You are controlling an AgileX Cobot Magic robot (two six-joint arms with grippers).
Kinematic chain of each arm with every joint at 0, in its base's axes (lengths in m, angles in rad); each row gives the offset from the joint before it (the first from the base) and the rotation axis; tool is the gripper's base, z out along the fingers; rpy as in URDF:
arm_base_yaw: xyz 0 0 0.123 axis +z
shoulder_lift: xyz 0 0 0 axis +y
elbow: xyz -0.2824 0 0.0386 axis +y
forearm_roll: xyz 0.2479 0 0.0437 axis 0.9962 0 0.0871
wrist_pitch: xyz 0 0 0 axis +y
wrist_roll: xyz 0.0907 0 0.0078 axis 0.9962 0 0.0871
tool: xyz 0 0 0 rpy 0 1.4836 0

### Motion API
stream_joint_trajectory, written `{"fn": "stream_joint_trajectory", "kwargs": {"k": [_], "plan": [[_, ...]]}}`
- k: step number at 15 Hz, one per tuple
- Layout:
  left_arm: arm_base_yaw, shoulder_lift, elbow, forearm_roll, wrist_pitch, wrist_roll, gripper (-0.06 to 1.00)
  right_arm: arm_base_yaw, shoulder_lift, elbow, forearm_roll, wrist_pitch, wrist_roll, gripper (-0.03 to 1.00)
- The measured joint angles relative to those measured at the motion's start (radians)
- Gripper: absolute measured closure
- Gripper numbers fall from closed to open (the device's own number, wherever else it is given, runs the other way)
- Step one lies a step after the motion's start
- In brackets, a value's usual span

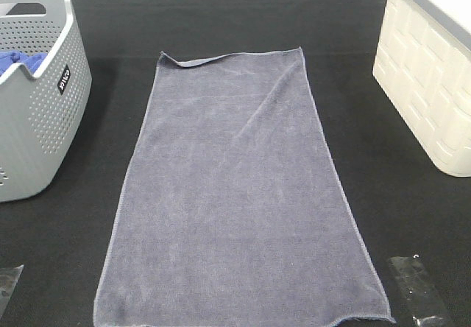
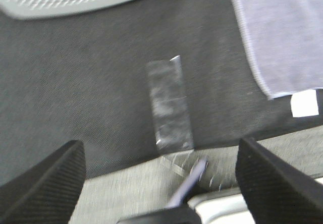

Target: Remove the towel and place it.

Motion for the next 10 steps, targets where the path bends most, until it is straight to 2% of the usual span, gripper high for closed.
{"fn": "stream_joint_trajectory", "kwargs": {"k": [2, 5, 10], "plan": [[0.0, -0.109, 0.003, -0.051, -0.001, 0.088, 0.17, 0.0, -0.161, 0.054, 0.0, -0.026, 0.0, 0.19], [0.0, -0.193, 0.007, -0.106, -0.007, 0.209, 0.17, 0.0, -0.315, 0.089, 0.0, -0.131, 0.0, 0.19], [0.0, -0.197, 0.06, -0.159, -0.162, 0.235, 0.17, 0.0, -0.337, 0.1, -0.023, -0.151, -0.003, 0.19]]}}
